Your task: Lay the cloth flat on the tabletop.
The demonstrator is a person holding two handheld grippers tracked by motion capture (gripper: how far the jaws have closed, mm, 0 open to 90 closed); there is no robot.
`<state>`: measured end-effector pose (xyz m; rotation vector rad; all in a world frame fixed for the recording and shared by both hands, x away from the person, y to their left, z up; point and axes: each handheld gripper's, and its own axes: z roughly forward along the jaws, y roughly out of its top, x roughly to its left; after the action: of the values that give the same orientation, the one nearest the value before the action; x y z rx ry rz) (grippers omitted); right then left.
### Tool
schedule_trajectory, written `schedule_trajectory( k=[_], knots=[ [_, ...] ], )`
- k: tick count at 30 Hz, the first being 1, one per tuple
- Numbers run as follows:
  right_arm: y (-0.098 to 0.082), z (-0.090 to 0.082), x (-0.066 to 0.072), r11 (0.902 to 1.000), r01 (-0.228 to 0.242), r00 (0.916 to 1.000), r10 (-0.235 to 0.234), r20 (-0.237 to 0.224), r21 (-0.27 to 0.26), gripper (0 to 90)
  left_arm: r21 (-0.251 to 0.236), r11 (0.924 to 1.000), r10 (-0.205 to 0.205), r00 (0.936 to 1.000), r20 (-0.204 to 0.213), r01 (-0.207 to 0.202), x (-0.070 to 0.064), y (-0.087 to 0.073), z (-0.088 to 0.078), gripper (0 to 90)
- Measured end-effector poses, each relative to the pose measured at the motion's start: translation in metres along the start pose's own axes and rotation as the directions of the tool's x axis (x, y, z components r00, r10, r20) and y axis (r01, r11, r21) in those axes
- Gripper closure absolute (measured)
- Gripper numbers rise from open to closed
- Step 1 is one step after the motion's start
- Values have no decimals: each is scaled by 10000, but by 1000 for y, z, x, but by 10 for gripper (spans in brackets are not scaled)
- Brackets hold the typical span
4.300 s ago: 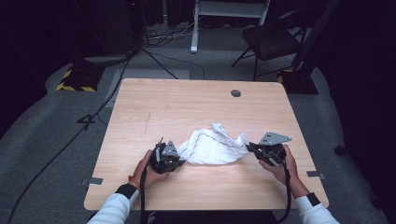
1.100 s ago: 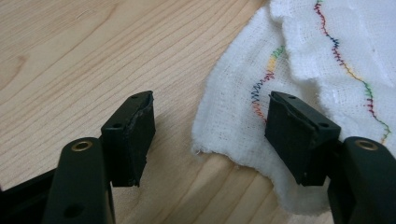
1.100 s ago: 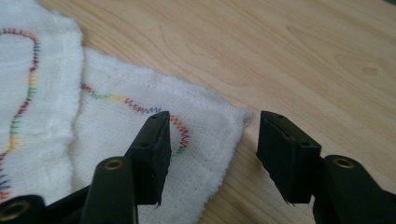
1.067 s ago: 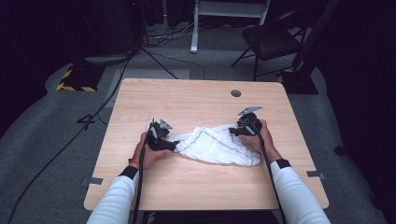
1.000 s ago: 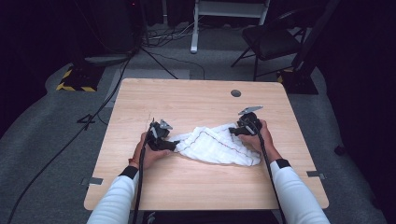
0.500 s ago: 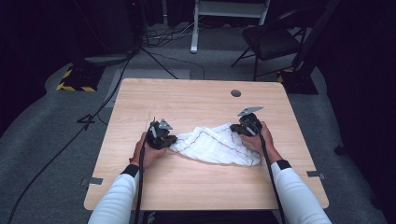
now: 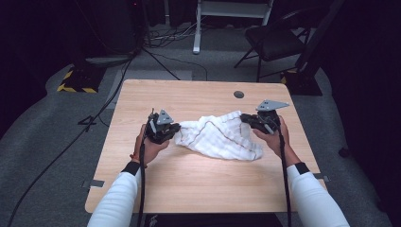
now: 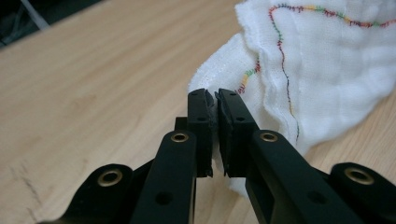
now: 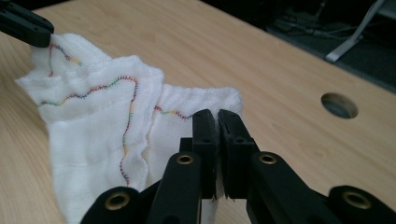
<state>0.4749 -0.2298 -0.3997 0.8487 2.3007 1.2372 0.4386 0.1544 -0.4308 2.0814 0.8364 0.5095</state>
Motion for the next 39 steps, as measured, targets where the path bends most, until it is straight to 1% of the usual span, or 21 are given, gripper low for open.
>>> schedule_trajectory(
  k=[1,2,4,6,8,10,11,13,14,19,21,23,25,27,29,32,33,35,36,38,39],
  knots=[
    [3,-6,0,9998,44,10000,-43,26,-215,862,-210,9997,90,9999,-120,-93,0,3,-5,839],
    [5,-13,0,9990,99,9999,-98,27,-443,862,-460,9988,168,9998,-143,-175,-1,7,-10,839],
    [10,-27,2,9947,391,9992,-391,21,-949,862,-944,9952,246,9993,-269,-270,-1,13,-21,839],
    [13,-39,5,9902,566,9984,-570,3,-1277,862,-1221,9920,295,9995,-146,-311,-1,17,-28,838],
    [14,-47,5,9876,645,9979,-647,37,-1434,863,-1254,9911,415,9989,-200,-437,-2,19,-31,837],
    [14,-52,6,9867,701,9975,-700,58,-1467,863,-1242,9905,565,9982,-181,-583,-4,21,-33,838],
    [13,-53,6,9867,707,9975,-706,55,-1466,863,-1286,9902,529,9985,-156,-545,-4,21,-33,838],
    [14,-56,7,9862,812,9967,-799,144,-1440,863,-1318,9891,643,9977,-190,-663,-6,23,-34,838],
    [14,-57,7,9856,841,9964,-827,158,-1466,863,-1328,9891,626,9979,-144,-640,-7,24,-35,838],
    [15,-65,7,9838,808,9967,-780,239,-1598,863,-1447,9865,754,9971,-131,-765,-9,30,-41,837],
    [15,-66,7,9841,811,9966,-773,301,-1583,862,-1381,9867,841,9963,-203,-861,-10,31,-40,835],
    [15,-64,7,9850,830,9962,-778,401,-1512,862,-1212,9879,936,9951,-320,-968,-9,33,-36,834],
    [15,-59,5,9868,883,9952,-816,543,-1358,862,-1065,9899,898,9953,-354,-931,-7,33,-30,834],
    [15,-51,1,9892,811,9951,-735,653,-1218,861,-949,9915,853,9954,-428,-891,-4,34,-23,834],
    [14,-43,-3,9921,685,9954,-608,739,-1053,860,-893,9928,752,9959,-499,-794,1,34,-15,833],
    [14,-31,-10,9945,655,9934,-573,991,-817,859,-675,9957,596,9960,-672,-641,8,35,-2,831],
    [14,-27,-12,9952,616,9929,-534,1062,-759,859,-576,9962,605,9948,-815,-653,10,36,3,829],
    [16,-17,-17,9963,644,9906,-569,1246,-568,859,-491,9979,364,9951,-924,-411,15,39,11,824],
    [16,-12,-19,9971,621,9891,-557,1364,-433,859,-472,9980,362,9932,-1107,-416,17,41,15,821],
    [18,-1,-23,9986,474,9891,-434,1405,-254,859,-341,9990,236,9923,-1216,-280,20,43,24,820],
    [18,2,-24,9987,478,9878,-443,1492,-199,858,-219,9993,264,9912,-1299,-295,22,44,29,819]
  ],
)
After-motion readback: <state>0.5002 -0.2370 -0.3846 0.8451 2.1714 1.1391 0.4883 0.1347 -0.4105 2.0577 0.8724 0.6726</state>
